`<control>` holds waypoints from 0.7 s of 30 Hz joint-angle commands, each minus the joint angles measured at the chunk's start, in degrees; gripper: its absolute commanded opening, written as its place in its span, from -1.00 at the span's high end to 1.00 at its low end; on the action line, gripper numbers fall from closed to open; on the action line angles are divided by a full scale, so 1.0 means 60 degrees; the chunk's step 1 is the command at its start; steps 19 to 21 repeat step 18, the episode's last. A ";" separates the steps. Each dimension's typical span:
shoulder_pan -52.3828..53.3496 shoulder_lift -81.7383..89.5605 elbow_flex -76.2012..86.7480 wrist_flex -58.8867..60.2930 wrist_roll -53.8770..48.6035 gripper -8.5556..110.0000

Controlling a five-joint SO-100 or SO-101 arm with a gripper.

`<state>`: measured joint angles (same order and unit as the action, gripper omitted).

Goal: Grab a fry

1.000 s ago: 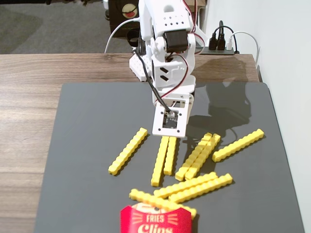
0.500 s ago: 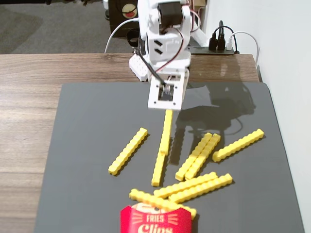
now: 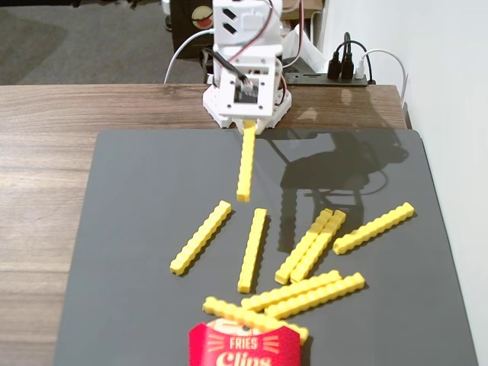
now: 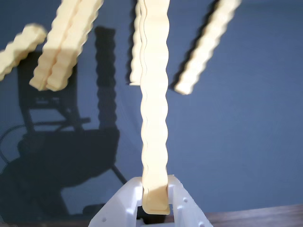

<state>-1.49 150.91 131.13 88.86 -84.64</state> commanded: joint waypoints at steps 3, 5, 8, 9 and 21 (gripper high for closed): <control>0.0542 -0.0278 -0.1172 0.0439 -0.0718 0.85; 0.0674 -0.0337 -0.1318 0.0469 -0.0879 0.85; 0.0762 -0.0425 -0.1348 0.0483 -0.0967 0.85; 0.0776 -0.0425 -0.1348 0.0483 -0.0967 0.85; 0.0937 -0.0381 -0.1274 0.0513 -0.1113 0.85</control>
